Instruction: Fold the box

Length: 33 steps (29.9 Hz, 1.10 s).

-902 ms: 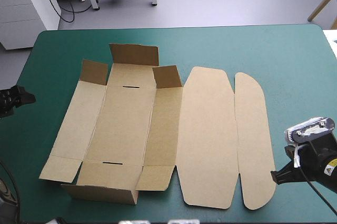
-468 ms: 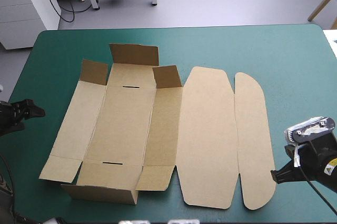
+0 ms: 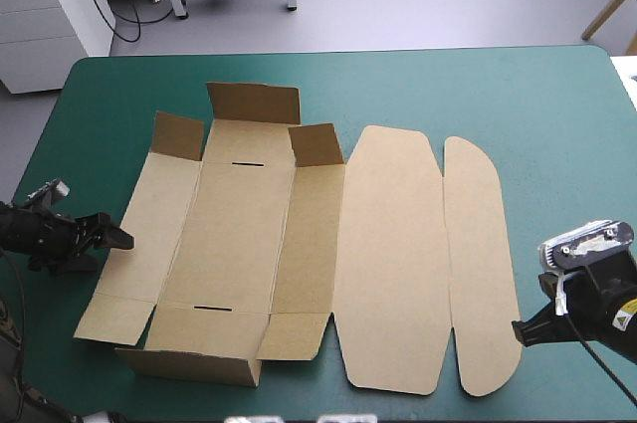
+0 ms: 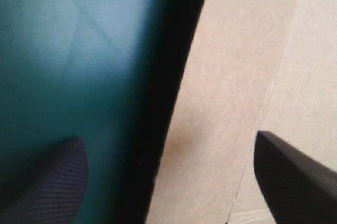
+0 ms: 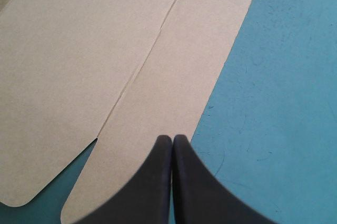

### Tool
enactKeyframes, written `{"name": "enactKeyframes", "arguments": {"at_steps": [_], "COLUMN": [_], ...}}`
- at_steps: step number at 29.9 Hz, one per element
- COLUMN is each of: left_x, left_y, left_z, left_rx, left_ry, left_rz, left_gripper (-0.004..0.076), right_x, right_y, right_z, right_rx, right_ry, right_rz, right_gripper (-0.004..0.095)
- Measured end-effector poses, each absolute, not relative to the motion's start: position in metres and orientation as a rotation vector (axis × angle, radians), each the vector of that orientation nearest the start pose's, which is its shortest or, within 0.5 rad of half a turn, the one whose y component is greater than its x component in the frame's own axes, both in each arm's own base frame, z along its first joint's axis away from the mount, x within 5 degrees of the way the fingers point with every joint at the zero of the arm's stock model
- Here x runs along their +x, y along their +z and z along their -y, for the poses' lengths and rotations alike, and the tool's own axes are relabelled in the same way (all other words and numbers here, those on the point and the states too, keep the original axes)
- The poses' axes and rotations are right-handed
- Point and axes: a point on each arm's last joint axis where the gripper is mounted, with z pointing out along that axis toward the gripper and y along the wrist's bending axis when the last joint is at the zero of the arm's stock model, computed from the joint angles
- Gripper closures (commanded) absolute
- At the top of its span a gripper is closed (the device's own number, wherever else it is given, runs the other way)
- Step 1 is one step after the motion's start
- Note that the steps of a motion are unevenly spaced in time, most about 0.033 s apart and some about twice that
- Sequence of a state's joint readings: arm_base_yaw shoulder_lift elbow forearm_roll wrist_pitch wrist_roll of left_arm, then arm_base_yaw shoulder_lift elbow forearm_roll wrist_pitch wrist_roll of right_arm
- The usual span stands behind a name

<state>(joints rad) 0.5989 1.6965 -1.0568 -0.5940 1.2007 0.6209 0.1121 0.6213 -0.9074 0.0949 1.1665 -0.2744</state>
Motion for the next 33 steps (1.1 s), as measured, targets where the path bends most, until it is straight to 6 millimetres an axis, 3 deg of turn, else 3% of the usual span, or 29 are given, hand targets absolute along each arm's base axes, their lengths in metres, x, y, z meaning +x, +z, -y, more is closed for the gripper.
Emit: {"name": "enactKeyframes", "arguments": {"at_steps": [13,22,33], "left_x": [0.28,0.283,0.289], "left_y": [0.203,0.202,0.203], "left_z": [-0.079,-0.061,-0.037], "left_rx": [-0.103,0.06,0.112], "left_ry": [-0.864,-0.77,-0.845], "left_rz": [-2.905,-2.969,-2.946], "left_gripper": [0.0108,0.0108,0.0108], "right_x": [0.081,0.081,0.081], "right_y": [0.366,0.366,0.366], "right_z": [-0.017,-0.017,-0.017], "right_rx": [-0.448,-0.448,-0.447], "right_ry": [0.041,0.037,0.036], "right_rz": [-2.316,-2.316,-2.313], "right_gripper": [0.0927,0.0927,0.0927]}}
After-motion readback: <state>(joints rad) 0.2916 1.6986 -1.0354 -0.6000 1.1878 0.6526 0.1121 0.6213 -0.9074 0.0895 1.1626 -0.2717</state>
